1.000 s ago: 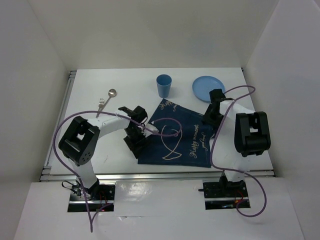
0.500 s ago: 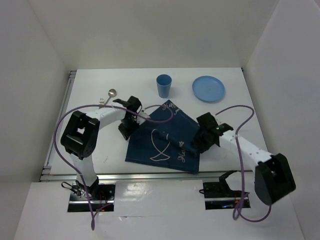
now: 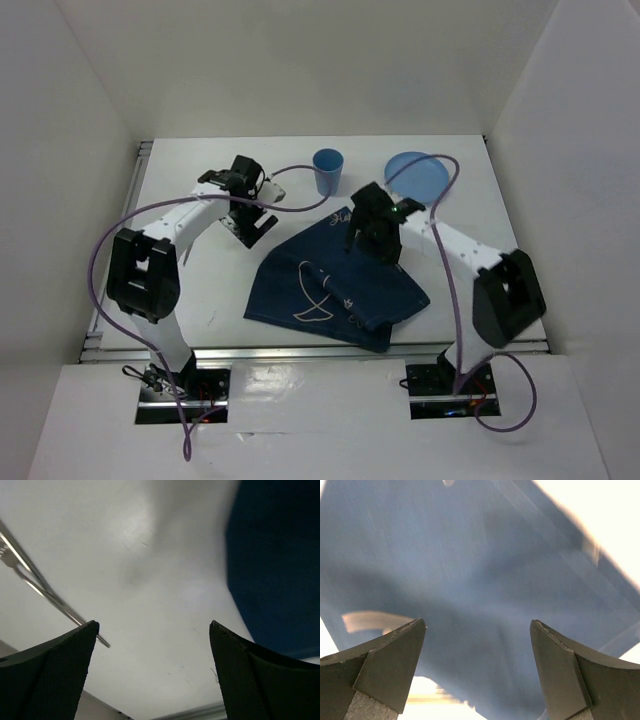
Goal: Set the dinner table for one person
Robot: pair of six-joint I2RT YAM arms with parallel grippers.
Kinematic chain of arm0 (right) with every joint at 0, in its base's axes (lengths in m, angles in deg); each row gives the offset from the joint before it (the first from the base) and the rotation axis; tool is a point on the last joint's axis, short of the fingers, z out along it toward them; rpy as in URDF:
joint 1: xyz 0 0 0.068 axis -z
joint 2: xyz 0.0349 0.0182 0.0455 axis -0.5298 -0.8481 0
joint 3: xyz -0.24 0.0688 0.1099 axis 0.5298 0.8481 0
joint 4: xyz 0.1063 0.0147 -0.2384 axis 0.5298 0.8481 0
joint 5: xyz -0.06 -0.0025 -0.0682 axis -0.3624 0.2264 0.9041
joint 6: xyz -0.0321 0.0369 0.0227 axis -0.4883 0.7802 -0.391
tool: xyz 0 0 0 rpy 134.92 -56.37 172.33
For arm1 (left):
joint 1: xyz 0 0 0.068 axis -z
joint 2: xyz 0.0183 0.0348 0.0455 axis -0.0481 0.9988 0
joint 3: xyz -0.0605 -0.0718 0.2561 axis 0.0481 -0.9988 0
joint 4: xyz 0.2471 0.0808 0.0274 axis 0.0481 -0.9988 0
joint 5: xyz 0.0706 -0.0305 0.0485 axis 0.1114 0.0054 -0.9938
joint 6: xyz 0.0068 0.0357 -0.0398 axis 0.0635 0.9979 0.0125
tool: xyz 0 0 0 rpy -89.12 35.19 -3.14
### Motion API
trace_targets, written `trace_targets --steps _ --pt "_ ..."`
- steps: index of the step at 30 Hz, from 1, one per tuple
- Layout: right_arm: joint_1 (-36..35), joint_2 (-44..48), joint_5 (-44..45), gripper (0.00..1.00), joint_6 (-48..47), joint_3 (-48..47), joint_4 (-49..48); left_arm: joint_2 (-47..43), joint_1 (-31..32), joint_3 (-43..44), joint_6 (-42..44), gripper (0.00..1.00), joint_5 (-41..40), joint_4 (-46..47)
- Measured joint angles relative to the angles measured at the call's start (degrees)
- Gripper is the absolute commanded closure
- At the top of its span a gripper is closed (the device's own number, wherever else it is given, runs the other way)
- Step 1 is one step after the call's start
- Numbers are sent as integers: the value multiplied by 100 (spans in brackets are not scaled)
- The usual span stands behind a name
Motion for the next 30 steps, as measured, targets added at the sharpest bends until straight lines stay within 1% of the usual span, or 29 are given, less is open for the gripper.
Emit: trace_targets --steps 2,4,6,9,13,14,15,18,21,23,24,25,28,29,30 --pt "369 -796 -42 7 -743 -664 -295 -289 59 -140 -13 0 334 -343" --pt "562 -1510 11 7 -1266 -1189 -549 -577 173 -422 -28 0 699 -605" --pt "605 -2114 85 7 -1631 -1589 -785 -793 299 -809 -87 0 1016 -844" --pt "643 -2796 122 7 -2013 -2022 -1025 -927 498 -1388 -227 0 1360 -962" --pt "737 -3456 131 7 -2312 -2538 -1231 -970 660 -1928 -457 0 1668 -868" --pt "796 -3606 155 7 -2369 -2726 -1266 -977 691 -1998 -494 2 1707 -841" --pt "859 -3687 118 7 -2413 -2855 -1318 -973 710 -2026 -531 2 1722 -835" --pt "1045 -3932 46 8 -2577 -3171 -1506 -868 732 -2026 -643 7 1729 -748" --pt "1154 -4122 39 10 -2728 -3436 -1628 -474 767 -2024 -693 9 1646 -686" --pt "1150 -4144 44 13 -2796 -3442 -1698 -114 778 -2028 -774 14 1499 -623" --pt "1128 -4142 55 13 -2826 -3410 -1762 39 789 -1978 -826 16 1329 -754" --pt "1104 -4127 85 15 -2848 -3346 -1864 107 793 -1956 -861 23 1200 -831" --pt "1016 -3993 129 15 -2874 -3047 -2203 278 809 -1886 -929 35 887 -935" --pt "979 -3952 131 15 -2872 -2975 -2269 339 809 -1849 -935 40 807 -979" --pt "929 -3928 133 15 -2870 -2922 -2319 396 809 -1812 -933 50 748 -1016"
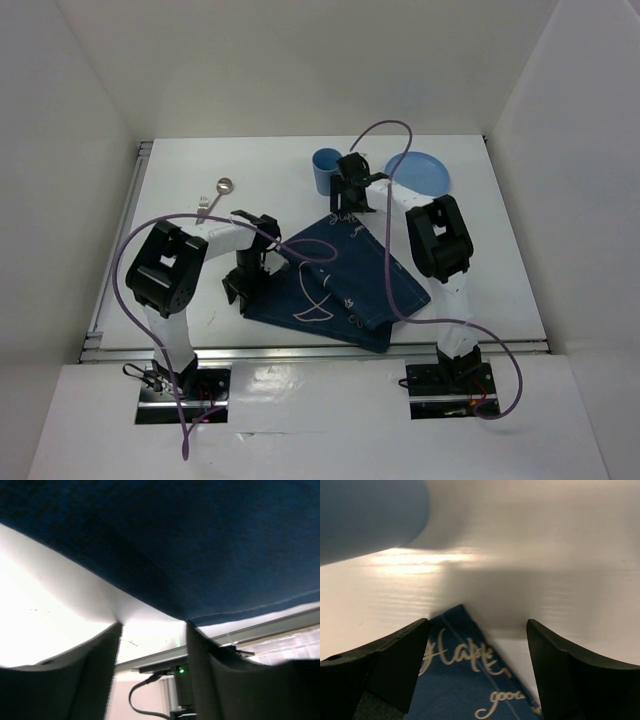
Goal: Set the dinner table for one person
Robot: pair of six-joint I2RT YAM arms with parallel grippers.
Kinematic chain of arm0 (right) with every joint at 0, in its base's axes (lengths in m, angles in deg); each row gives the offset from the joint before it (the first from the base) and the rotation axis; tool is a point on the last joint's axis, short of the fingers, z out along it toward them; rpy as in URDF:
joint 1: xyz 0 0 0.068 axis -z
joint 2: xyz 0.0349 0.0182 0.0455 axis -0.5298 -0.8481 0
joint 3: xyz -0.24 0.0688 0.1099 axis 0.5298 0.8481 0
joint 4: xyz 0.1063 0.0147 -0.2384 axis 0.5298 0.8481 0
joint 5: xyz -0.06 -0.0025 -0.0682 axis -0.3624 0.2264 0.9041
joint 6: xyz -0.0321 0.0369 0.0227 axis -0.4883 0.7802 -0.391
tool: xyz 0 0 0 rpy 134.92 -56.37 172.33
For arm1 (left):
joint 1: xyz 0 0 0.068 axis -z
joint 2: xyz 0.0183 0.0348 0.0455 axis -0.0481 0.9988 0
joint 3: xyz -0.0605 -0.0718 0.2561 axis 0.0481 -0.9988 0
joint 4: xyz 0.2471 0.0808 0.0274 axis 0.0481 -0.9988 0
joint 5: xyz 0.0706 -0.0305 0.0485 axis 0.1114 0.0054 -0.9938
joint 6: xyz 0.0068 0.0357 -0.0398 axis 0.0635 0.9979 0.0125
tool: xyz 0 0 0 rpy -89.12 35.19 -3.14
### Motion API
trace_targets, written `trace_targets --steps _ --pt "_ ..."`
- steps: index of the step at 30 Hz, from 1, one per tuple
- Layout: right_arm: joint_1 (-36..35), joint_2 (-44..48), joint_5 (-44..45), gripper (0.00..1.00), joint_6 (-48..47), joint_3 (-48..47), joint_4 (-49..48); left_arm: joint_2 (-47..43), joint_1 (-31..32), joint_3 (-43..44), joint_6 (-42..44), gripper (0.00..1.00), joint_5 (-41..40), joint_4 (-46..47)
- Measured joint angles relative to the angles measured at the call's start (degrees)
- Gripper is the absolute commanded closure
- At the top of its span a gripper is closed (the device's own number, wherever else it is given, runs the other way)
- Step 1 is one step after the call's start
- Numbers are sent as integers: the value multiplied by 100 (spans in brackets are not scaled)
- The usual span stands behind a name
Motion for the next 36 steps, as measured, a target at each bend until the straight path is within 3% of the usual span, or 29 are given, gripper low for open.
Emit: trace_targets --steps 3,7,8,11,12,13,15,16,18,19,23,26,33,36 --pt "-197 68 63 20 35 140 -116 72 -4 37 24 65 -20 -59" --pt "-426 109 122 45 245 221 -120 83 -9 52 39 98 116 -26" --pt "-439 109 111 63 317 229 -125 92 -9 61 42 100 149 -20" --pt "-393 192 61 93 549 389 -208 129 -11 94 35 100 284 -61" --pt "-372 236 24 100 629 461 -232 131 -11 94 33 100 345 -59" --pt "-339 280 -28 100 708 527 -262 127 -11 94 37 100 415 -59" --pt "-291 387 -55 100 848 671 -262 107 -11 94 52 85 533 -46" --pt "-282 452 -39 100 905 752 -240 87 -9 94 61 59 586 -37" --pt "-223 654 -17 100 1075 981 -85 -17 -9 101 129 28 706 -24" --pt "-190 776 -17 100 1158 1110 4 -85 -9 109 203 23 743 11" --pt "258 1598 -63 100 1335 1980 271 -205 -9 424 216 14 957 144" --pt "643 2323 -22 100 1204 2476 374 -190 -9 739 225 14 1104 278" --pt "634 2907 -7 100 881 2540 450 236 -2 1453 354 18 1646 291" --pt "647 2907 -9 100 831 2542 514 457 74 1482 337 25 1620 170"
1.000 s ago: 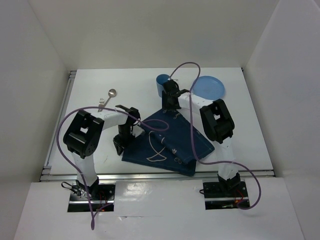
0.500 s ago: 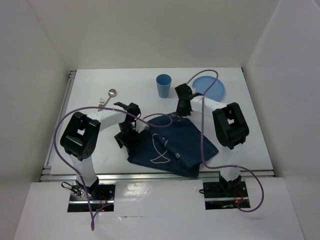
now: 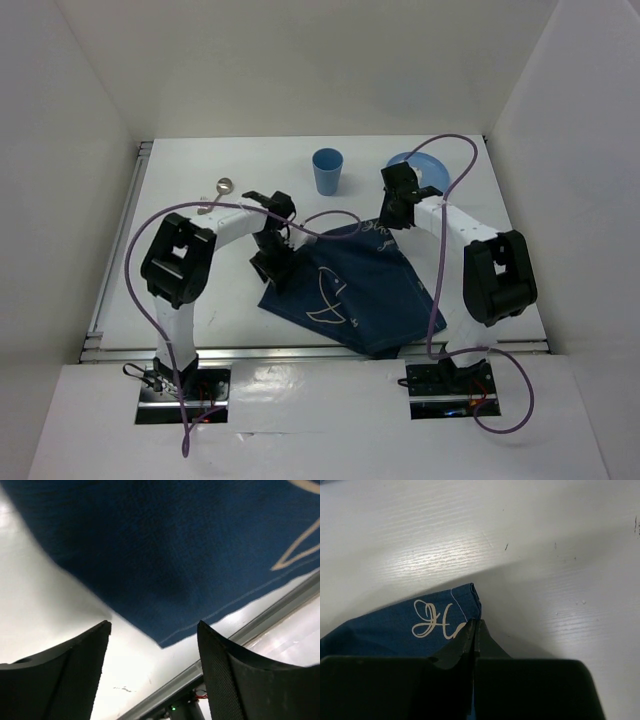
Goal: Set the dinner table for one person
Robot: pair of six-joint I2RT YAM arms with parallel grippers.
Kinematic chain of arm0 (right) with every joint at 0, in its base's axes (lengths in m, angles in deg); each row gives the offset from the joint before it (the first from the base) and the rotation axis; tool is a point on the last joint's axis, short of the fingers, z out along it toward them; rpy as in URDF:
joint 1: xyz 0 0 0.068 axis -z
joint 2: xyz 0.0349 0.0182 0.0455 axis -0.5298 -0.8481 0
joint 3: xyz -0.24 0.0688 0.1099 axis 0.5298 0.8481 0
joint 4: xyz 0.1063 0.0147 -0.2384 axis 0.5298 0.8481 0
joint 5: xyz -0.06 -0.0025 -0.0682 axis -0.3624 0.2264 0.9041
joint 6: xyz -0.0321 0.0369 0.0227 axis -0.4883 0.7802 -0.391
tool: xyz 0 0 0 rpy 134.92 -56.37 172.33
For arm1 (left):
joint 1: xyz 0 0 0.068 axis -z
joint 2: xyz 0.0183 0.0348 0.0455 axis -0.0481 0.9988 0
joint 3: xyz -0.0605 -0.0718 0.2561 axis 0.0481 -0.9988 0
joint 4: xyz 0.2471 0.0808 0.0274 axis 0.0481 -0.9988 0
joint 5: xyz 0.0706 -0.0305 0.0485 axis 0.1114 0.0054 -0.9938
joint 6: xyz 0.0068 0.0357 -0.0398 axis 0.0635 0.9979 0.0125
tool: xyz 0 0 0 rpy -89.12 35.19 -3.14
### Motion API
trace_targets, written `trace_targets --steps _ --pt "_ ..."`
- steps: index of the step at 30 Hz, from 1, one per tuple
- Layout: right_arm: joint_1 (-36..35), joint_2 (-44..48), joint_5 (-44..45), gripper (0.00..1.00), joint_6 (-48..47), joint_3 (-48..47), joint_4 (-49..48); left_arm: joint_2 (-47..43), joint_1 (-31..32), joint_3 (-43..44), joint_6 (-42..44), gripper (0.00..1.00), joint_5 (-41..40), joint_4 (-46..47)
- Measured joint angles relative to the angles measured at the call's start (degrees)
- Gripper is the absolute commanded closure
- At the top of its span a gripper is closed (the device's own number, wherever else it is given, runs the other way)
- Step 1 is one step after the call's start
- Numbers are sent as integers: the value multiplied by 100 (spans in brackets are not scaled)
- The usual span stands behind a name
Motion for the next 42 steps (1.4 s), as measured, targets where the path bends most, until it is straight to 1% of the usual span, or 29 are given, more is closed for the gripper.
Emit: trace_targets --steps 2,3,5,6,7,9,10,11,12,13,14,19,23,27,31,34,37,42 --pt "2 0 0 100 -20 0 26 245 68 0 -50 25 -111 -72" --pt "13 0 0 100 -20 -2 61 313 101 20 -133 25 -190 -249" --pt "26 13 -4 100 -24 -9 127 299 157 -48 -201 25 -354 -352" --pt "35 31 -9 100 -35 -15 151 299 184 -85 -245 28 -417 -389" --pt "42 63 -17 100 -42 -20 177 297 208 -118 -291 32 -466 -426" --pt "44 170 -37 100 -46 -46 225 297 271 -175 -323 48 -527 -472" --pt "48 249 -48 100 -57 -48 225 299 302 -195 -345 70 -535 -472" --pt "48 332 -52 100 -61 -48 225 323 350 -214 -378 81 -533 -461" --pt "55 417 -59 100 -63 -48 225 367 409 -229 -356 90 -518 -404" --pt "59 496 -61 100 -61 -48 223 437 457 -216 -350 97 -455 -420" --pt "68 573 -61 100 -61 -48 225 494 496 -216 -369 100 -372 -476" --pt "103 813 -63 100 -61 -39 225 691 544 -125 -483 100 -138 -732" --pt "166 852 -42 100 -61 -9 249 577 404 -120 -509 100 -280 -627" --pt "319 1130 68 100 -114 -2 446 7 133 63 -400 100 -1174 -151" --pt "415 1663 229 100 -304 -179 592 -859 -142 920 -4 100 -2186 42" --pt "417 1965 361 100 -433 -645 699 -1436 -267 1606 291 100 -2809 68" --pt "415 2306 448 100 -531 -935 702 -1880 -289 1882 485 100 -3217 35" --pt "393 3080 332 100 -584 -977 879 -2369 -219 1902 774 100 -3659 -149"
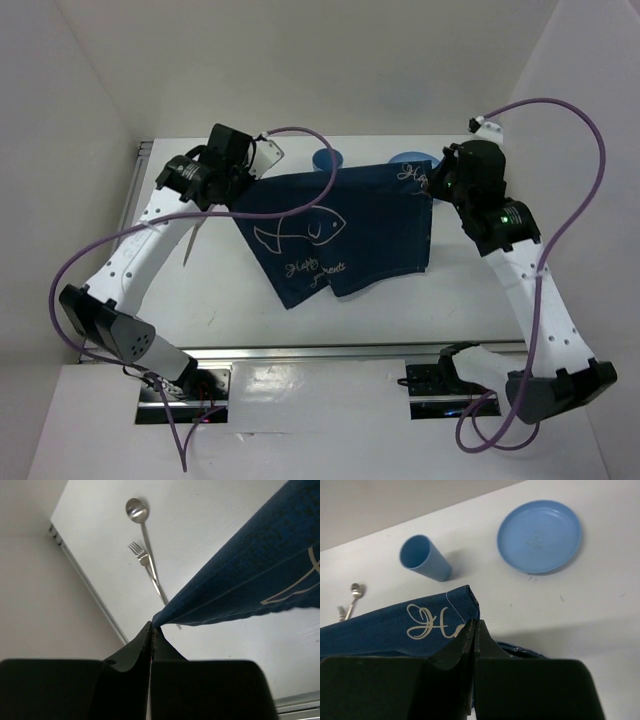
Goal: Set the dinner table for one person
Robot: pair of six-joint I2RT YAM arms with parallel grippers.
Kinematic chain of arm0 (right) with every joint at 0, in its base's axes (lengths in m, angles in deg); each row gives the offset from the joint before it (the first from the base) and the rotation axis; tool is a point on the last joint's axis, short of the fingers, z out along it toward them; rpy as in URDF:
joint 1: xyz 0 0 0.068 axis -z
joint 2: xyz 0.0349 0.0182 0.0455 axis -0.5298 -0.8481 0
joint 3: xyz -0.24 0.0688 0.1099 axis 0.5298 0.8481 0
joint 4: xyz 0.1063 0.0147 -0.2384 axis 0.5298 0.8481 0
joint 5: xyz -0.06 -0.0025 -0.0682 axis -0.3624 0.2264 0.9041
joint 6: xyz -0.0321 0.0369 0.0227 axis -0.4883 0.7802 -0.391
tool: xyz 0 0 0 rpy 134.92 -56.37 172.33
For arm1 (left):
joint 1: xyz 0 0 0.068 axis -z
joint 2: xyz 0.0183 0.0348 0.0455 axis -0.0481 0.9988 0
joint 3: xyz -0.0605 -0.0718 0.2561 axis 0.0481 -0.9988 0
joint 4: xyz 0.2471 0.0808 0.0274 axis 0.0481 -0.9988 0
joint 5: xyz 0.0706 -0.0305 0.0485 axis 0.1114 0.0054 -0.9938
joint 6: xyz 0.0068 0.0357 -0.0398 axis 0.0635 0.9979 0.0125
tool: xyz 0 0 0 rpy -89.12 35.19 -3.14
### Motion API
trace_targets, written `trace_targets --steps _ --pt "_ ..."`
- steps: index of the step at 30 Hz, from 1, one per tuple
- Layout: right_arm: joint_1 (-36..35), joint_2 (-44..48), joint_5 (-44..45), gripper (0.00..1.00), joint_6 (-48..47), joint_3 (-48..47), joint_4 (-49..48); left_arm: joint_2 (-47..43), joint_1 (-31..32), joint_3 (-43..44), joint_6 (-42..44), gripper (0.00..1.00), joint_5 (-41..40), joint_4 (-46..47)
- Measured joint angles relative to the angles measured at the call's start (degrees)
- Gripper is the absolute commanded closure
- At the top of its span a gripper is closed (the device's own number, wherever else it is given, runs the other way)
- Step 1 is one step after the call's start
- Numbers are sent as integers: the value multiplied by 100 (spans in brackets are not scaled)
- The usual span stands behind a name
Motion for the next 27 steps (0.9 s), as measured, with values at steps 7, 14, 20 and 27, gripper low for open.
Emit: trace_targets --steps 7,14,20,27 --pt "-59 787 -555 100 -35 -299 295 -704 103 476 485 100 -319 -177" --pt "-59 1193 -1233 100 -33 -520 660 -1519 448 688 645 100 -492 -918" --pt "-59 1191 -1558 100 61 -732 1025 -1377 452 1329 595 100 -551 -1462" --pt "-52 199 -1510 100 205 -1434 1453 -1139 380 1482 872 100 -748 -1475"
